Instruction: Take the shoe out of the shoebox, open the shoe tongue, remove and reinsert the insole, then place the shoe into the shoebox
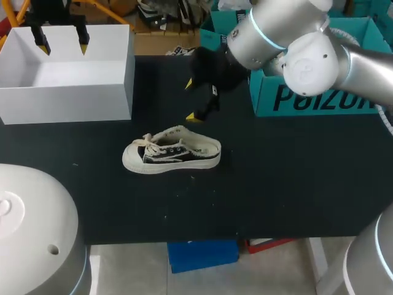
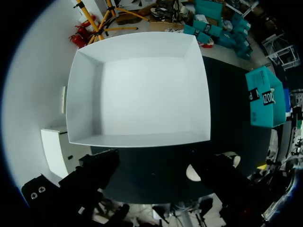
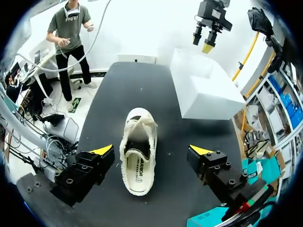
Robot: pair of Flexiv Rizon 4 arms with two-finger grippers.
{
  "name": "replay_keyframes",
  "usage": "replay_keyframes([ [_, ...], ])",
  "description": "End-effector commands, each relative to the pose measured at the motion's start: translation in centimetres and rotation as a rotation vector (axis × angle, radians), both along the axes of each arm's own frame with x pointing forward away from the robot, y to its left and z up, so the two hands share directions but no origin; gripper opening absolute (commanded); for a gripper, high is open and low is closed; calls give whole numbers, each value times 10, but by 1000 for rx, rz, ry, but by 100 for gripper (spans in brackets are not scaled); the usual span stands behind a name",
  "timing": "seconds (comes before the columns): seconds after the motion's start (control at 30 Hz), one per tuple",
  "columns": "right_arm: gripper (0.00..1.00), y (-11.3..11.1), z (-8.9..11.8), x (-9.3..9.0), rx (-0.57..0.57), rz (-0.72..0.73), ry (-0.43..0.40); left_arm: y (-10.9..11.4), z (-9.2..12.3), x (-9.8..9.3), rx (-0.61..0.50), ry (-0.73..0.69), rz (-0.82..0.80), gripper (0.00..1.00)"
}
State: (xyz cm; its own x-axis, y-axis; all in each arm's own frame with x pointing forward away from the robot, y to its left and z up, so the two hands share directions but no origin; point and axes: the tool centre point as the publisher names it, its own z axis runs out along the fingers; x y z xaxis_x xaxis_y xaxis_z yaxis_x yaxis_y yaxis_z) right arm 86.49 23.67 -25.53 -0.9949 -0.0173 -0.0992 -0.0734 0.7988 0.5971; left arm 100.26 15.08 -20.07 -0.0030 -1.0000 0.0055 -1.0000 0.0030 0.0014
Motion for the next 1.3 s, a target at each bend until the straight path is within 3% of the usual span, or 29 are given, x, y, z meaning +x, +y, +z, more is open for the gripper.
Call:
replay_keyframes([
  [0.03,100,-1,-4,-1,107,10,-1,-1,0,-1,3,1,2,100],
  [0.93,100,-1,-4,-1,107,10,-1,-1,0,-1,3,1,2,100],
  [1.1,100,-11,-22,-17,118,-42,5,-1,0,-1,3,1,2,100],
  [1.3,100,-14,-45,-18,141,-68,7,-1,0,-1,3,1,2,100],
])
